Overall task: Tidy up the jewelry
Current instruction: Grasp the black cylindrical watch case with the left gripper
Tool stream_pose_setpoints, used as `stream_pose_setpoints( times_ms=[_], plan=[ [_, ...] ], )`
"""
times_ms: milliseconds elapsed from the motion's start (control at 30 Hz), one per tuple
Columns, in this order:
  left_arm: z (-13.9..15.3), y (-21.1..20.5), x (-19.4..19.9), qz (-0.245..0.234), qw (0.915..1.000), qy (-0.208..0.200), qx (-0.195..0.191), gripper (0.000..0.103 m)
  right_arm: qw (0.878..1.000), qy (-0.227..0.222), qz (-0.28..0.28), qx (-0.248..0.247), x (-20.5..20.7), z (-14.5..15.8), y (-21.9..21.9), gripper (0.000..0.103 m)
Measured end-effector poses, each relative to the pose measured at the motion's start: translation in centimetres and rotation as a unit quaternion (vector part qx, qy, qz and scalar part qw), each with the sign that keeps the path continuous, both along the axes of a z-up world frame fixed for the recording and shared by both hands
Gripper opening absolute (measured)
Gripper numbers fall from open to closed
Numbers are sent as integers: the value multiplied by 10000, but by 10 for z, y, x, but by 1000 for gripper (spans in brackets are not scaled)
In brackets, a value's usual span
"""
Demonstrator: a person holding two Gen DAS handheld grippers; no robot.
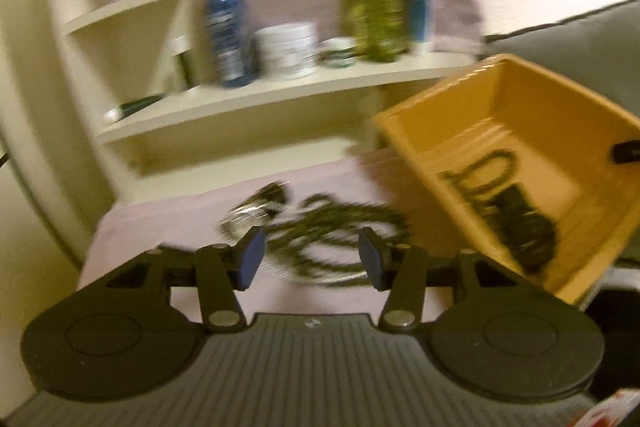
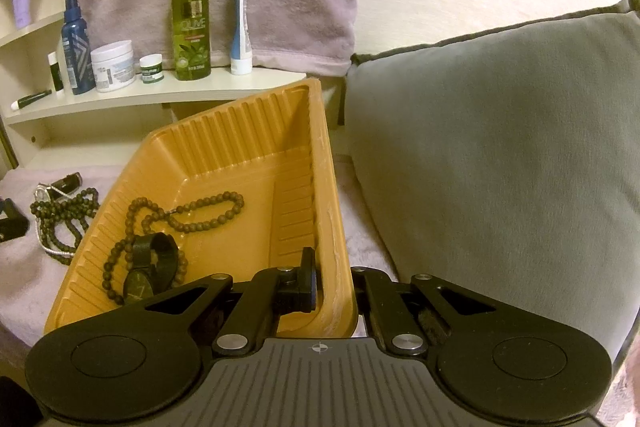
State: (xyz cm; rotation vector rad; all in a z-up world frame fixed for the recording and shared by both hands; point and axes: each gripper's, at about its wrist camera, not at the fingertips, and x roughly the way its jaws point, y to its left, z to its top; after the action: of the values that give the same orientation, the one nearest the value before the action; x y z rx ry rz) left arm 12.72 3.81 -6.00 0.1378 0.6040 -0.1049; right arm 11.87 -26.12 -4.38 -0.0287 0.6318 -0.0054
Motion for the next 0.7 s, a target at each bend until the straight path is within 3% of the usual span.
stream_pose_setpoints(
  times_ms=[167, 233, 333, 533, 700],
  plan=[
    [-8, 31, 4, 367, 9993, -2, 111, 57, 10000, 2, 10, -34, -1, 0, 1, 5],
    [-10, 40, 6, 401, 9991, -37, 154, 71, 10000, 0, 12, -47, -1, 1, 2, 5],
    [-13, 54, 14, 368, 9992, -58, 162, 80, 10000, 3, 8, -61, -1, 0, 2, 5],
    [-29, 77, 34, 274, 9989, 133, 356, 89, 10000, 28, -1, -72, 0, 0, 2, 5],
    [-40, 91, 44, 110, 9994, 223, 220, 90, 9999, 59, 8, -113, 1, 0, 2, 5]
  ],
)
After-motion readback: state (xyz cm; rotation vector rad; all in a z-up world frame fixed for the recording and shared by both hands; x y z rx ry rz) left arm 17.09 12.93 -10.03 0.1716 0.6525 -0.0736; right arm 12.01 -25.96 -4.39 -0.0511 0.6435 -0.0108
